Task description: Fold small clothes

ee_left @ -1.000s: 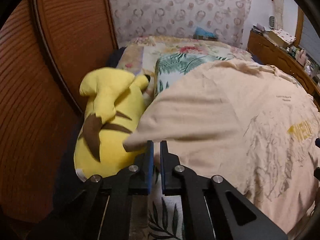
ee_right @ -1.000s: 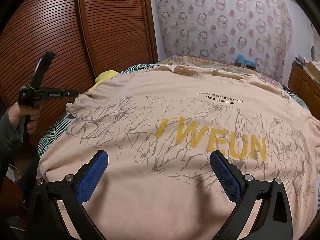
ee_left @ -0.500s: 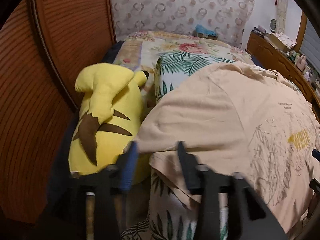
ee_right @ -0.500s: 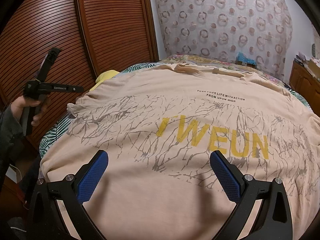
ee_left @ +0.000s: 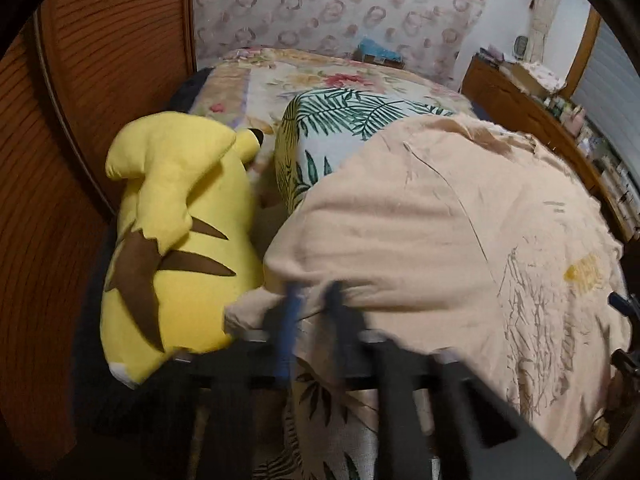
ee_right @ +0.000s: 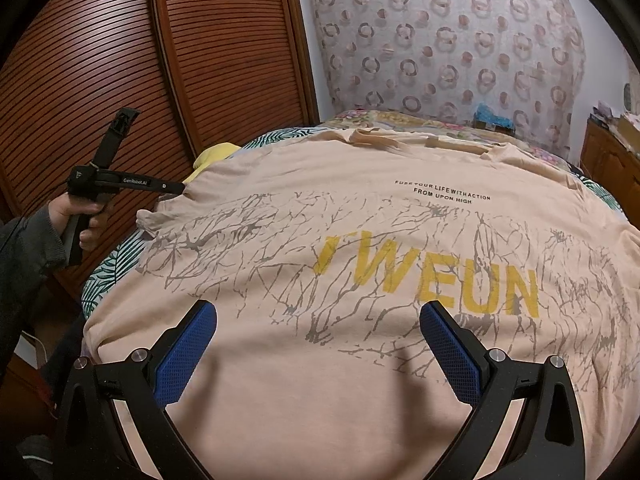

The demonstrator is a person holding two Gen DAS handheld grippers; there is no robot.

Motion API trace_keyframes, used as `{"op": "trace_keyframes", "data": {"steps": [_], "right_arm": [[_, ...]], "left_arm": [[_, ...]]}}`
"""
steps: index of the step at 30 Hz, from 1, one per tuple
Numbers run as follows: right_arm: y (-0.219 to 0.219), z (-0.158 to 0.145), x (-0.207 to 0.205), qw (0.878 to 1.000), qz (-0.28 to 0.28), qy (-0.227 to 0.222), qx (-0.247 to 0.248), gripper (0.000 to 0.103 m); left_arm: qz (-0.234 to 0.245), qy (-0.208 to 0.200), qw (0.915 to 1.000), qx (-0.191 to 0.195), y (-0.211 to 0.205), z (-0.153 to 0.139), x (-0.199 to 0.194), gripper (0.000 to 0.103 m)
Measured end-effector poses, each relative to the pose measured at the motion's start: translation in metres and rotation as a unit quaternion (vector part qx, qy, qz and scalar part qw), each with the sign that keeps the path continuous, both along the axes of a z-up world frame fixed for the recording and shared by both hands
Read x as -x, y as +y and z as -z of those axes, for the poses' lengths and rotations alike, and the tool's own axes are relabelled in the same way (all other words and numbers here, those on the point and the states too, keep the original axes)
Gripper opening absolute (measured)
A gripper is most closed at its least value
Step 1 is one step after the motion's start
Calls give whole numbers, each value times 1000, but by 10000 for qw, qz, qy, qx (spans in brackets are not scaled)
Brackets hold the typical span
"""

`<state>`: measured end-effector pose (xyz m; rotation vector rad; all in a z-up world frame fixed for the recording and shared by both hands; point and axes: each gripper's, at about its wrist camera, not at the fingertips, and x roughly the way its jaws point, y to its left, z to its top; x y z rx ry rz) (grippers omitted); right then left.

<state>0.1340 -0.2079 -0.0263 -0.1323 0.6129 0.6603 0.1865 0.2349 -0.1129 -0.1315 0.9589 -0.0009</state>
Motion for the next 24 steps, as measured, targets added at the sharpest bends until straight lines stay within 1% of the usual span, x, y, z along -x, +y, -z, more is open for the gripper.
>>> {"op": "trace_keyframes", "data": {"steps": [2,3,5,8,12,16,19,20,21,24], "right_arm": [[0,0,0,10000,-5,-5,-2,102],[0,0,1,10000,-8,-12,1,102],[0,0,1,10000,-20,-29,12,102],[0,0,2,10000,-17,-45,17,102],[-1,0,2,10000,-21,-51,11,102],[-2,-1,1,10000,-16,-35,-22,102],[-3,-1,0,10000,-8,-26,-39,102],[-4,-1,0,10000,-8,-24,-39,102],[-4,-1,1,10000,-14,-25,-32,102],[-4,-1,0,10000,-30,-18,-24,102]], "left_arm": [[65,-45,9986,-524,-13,-5,0,4],[66,-102,9978,-649,-19,-9,1,4],[105,-213,9971,-720,-23,-17,4,3],[247,-276,9959,-831,-34,-30,6,3],[519,-583,9936,-813,-60,-58,7,3],[1120,-903,9866,-774,-116,-93,11,3],[1372,-1122,9799,-911,-151,-109,10,4],[1405,-1124,9795,-907,-156,-112,10,12],[1452,-1133,9794,-830,-161,-114,10,17],[1513,-1199,9787,-701,-162,-115,14,39]]}}
